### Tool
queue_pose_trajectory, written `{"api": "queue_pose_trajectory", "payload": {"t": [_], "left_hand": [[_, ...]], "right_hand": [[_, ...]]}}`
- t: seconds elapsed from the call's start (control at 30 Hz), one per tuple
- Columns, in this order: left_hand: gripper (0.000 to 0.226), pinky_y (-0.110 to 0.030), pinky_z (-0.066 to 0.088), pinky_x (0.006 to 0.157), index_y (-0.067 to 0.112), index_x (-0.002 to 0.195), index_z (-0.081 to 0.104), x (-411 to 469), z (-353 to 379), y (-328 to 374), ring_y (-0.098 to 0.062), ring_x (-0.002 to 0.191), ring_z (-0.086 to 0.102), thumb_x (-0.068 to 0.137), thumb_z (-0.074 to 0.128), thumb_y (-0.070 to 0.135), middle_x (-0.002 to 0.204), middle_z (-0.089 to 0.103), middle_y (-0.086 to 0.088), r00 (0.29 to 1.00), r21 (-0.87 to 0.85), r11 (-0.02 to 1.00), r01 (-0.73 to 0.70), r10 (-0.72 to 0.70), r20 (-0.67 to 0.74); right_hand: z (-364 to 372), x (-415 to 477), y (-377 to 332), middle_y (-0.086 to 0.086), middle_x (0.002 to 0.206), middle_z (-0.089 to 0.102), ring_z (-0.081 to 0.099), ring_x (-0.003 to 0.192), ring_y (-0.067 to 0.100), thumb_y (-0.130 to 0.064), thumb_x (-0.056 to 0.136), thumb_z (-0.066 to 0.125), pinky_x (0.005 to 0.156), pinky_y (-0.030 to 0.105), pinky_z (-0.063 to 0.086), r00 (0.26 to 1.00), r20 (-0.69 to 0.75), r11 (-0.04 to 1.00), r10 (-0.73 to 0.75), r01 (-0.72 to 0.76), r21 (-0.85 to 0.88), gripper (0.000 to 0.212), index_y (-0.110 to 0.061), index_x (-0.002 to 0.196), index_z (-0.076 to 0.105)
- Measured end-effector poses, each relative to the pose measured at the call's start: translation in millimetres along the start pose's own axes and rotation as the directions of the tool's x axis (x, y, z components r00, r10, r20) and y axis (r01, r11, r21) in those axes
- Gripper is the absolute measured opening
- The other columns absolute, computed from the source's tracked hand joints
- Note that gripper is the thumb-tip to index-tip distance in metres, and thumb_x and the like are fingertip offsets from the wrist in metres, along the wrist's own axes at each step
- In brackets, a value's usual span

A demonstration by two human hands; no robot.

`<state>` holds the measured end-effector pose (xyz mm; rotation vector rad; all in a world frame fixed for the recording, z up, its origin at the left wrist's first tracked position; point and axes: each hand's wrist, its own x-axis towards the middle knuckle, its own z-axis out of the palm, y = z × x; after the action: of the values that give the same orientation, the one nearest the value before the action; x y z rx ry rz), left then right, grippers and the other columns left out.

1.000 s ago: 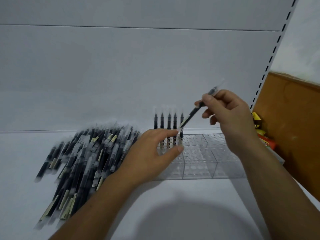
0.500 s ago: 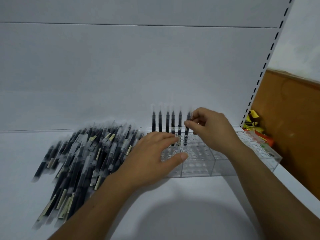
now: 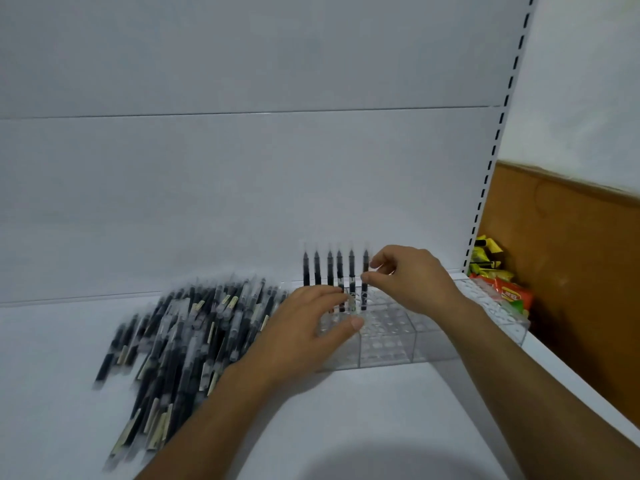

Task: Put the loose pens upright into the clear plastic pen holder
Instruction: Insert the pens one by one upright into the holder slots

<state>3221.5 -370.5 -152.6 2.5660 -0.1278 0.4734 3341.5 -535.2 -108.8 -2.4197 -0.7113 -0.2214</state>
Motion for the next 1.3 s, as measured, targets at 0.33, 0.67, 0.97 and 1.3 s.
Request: {"api": "queue_pose_trajectory", "payload": {"t": [0.33, 0.67, 0.97, 1.3], "left_hand": [[0.016, -0.017, 0.044, 0.088, 0.037, 0.104, 0.069, -57, -82, -46, 0.010, 0.102, 0.055, 0.092, 0.059, 0.042, 0.103, 0.063, 0.028, 0.883, -0.134, 0.973, 0.185, -0.225, -0.411], [0.041, -0.033, 0.042, 0.099, 0.019, 0.131, 0.058, -134, -133, -140, -0.017, 0.114, 0.058, 0.093, 0.059, 0.032, 0.132, 0.060, 0.000, 0.597, -0.066, 0.649, 0.758, -0.730, -0.332], [0.014, -0.025, 0.036, 0.069, 0.019, 0.084, 0.060, -108, -150, -155, -0.021, 0.081, 0.054, 0.087, 0.066, 0.032, 0.085, 0.054, -0.004, 0.596, 0.049, 0.596, 0.801, -0.787, -0.159], [0.030, -0.024, 0.054, 0.053, 0.007, 0.068, 0.054, -75, -158, -162, -0.018, 0.049, 0.058, 0.081, 0.078, 0.020, 0.064, 0.058, -0.008, 0.468, -0.112, 0.464, 0.879, -0.884, 0.011]], "right_hand": [[26, -30, -97, -0.018, 0.089, 0.067, 0.061, 0.081, 0.006, -0.051, 0.092, 0.057, 0.068, 0.026, 0.048, 0.942, 0.177, 0.954, -0.285, 0.297, -0.041, 0.016, -0.038, 0.098, 0.064], [100, -9, -166, 0.005, 0.141, 0.048, 0.054, 0.115, 0.031, -0.010, 0.094, 0.046, 0.091, 0.039, 0.049, 0.811, 0.442, 0.837, -0.384, 0.507, -0.203, 0.053, -0.029, 0.143, 0.046], [111, -8, -161, -0.004, 0.121, 0.062, 0.061, 0.102, 0.019, -0.017, 0.095, 0.054, 0.086, 0.031, 0.049, 0.818, 0.307, 0.821, -0.486, 0.548, -0.160, 0.030, -0.027, 0.122, 0.065], [111, -8, -162, -0.008, 0.118, 0.066, 0.061, 0.103, 0.011, -0.020, 0.096, 0.059, 0.091, 0.024, 0.046, 0.826, 0.162, 0.839, -0.539, 0.543, 0.024, 0.026, -0.024, 0.121, 0.067]]}}
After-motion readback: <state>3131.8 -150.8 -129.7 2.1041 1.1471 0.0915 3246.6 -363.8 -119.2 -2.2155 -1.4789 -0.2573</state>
